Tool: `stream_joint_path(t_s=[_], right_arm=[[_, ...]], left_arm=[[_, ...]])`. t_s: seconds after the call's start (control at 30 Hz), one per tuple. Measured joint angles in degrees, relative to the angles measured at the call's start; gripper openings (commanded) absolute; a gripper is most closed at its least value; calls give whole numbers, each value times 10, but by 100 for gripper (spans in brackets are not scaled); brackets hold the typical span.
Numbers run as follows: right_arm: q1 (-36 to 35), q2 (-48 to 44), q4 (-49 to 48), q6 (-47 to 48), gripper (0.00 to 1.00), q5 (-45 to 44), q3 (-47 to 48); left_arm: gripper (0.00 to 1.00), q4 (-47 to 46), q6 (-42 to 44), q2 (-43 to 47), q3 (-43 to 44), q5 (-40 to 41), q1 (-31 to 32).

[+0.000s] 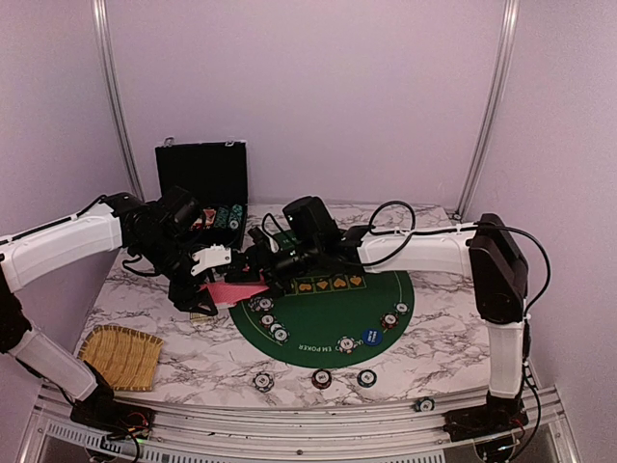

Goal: Distribute texas hold em gaming equipment

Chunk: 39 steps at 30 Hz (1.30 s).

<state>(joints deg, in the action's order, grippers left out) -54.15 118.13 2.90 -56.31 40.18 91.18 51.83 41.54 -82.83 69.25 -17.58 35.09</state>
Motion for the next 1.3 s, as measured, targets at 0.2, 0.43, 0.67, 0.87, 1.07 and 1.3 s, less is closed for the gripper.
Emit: stream_joint_path(t_s=[0.2, 0.43, 0.67, 0.87, 1.07, 1.3], right_arm=[[0, -2, -8, -1, 66, 1, -12], [0, -9, -8, -4, 67, 4, -40], [1, -25, -9, -3, 65, 4, -40], [2, -30, 0, 11, 61, 0, -40], [3, -30, 35, 36, 60, -14, -38], [4, -30, 64, 57, 56, -35, -32]], left_arm=[[0, 0, 0, 0, 0, 0, 0], [0, 0, -2, 0, 0, 0, 0], [0, 0, -2, 0, 0, 0, 0], [0, 0, -2, 0, 0, 0, 0], [0, 0, -2, 0, 0, -1, 0], [0, 0, -2, 0, 0, -2, 0]])
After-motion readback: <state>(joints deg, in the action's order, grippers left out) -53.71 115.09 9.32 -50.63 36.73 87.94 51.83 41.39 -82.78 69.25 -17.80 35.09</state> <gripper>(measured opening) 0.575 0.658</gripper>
